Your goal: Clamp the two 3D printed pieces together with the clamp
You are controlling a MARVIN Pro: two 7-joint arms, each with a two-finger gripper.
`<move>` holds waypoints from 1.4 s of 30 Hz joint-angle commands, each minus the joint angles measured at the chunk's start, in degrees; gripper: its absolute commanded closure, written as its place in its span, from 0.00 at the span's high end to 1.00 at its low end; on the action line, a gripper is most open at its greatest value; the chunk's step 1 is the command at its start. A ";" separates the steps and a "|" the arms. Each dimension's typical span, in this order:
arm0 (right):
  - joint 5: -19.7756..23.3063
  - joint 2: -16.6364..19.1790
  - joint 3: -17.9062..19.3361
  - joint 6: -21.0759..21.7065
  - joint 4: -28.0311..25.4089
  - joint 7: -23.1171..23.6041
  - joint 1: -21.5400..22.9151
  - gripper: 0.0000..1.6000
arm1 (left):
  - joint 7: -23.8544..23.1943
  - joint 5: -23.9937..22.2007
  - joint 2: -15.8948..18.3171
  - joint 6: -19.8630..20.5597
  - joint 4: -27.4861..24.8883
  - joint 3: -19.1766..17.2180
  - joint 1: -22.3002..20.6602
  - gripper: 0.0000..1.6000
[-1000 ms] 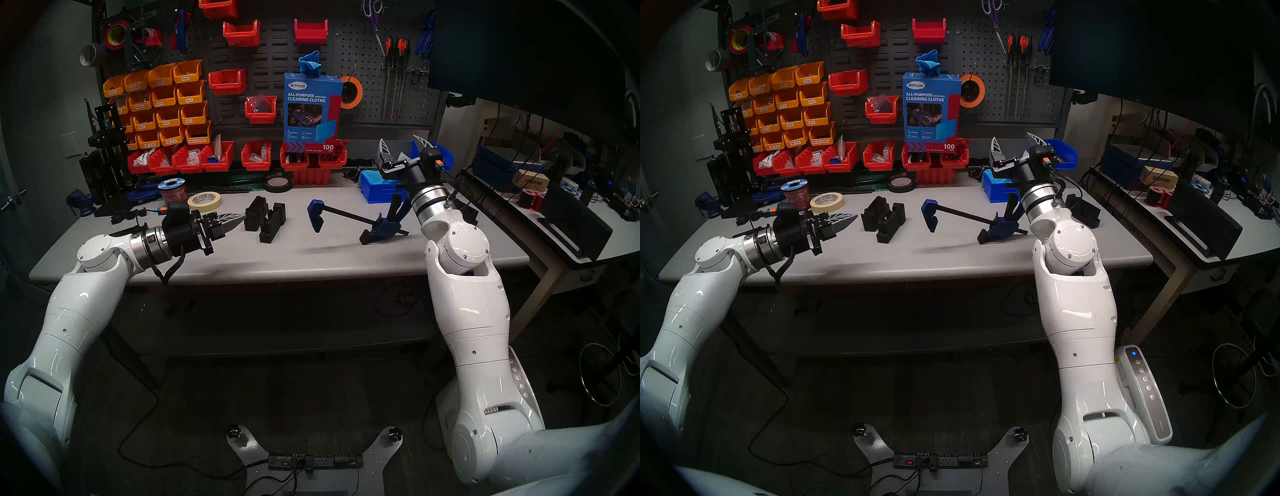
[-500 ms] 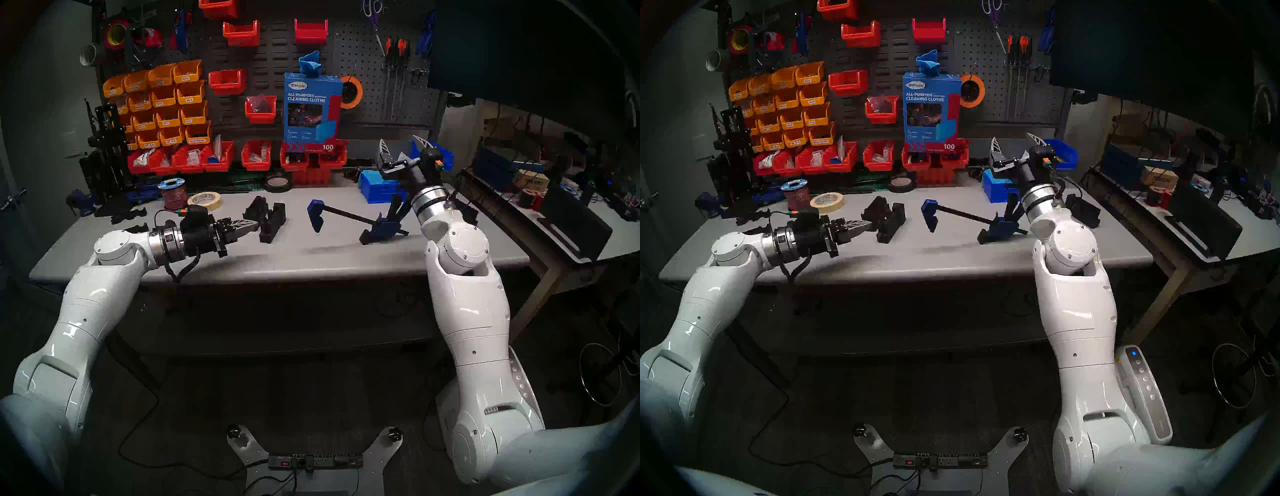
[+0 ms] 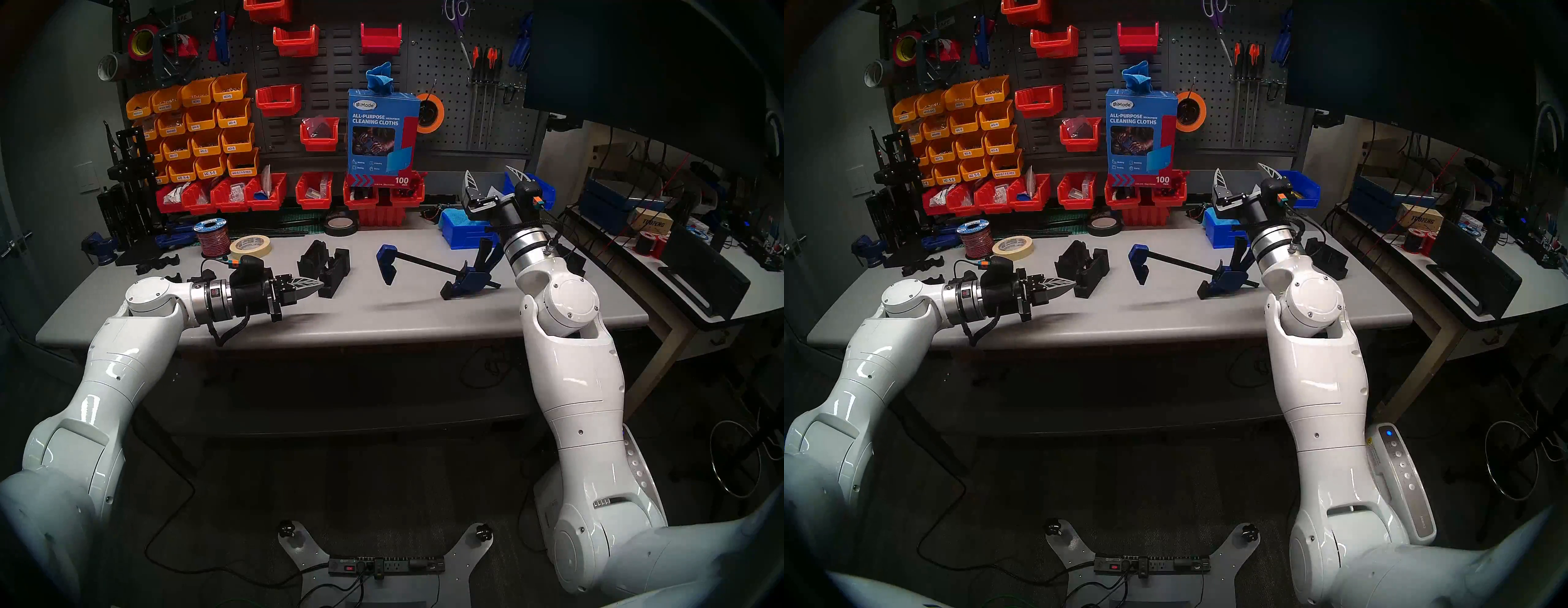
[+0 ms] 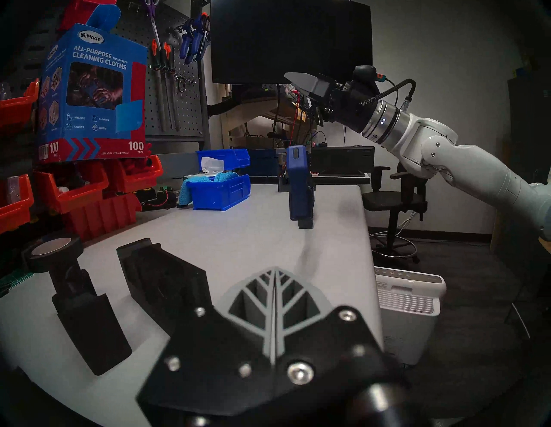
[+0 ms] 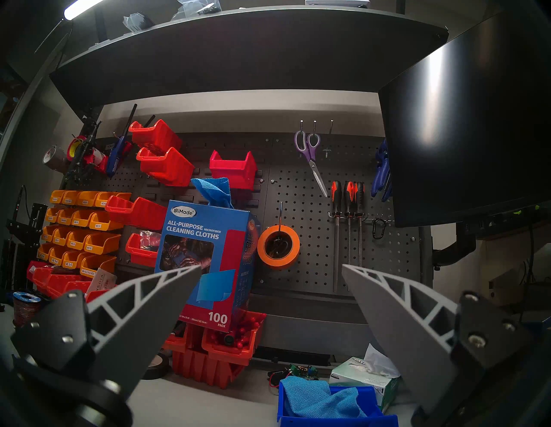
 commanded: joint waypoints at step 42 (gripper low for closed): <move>-0.07 0.03 -0.08 -0.41 -1.93 0.03 1.65 1.00 | -5.38 9.95 -7.49 -10.43 22.97 3.40 -18.63 0.00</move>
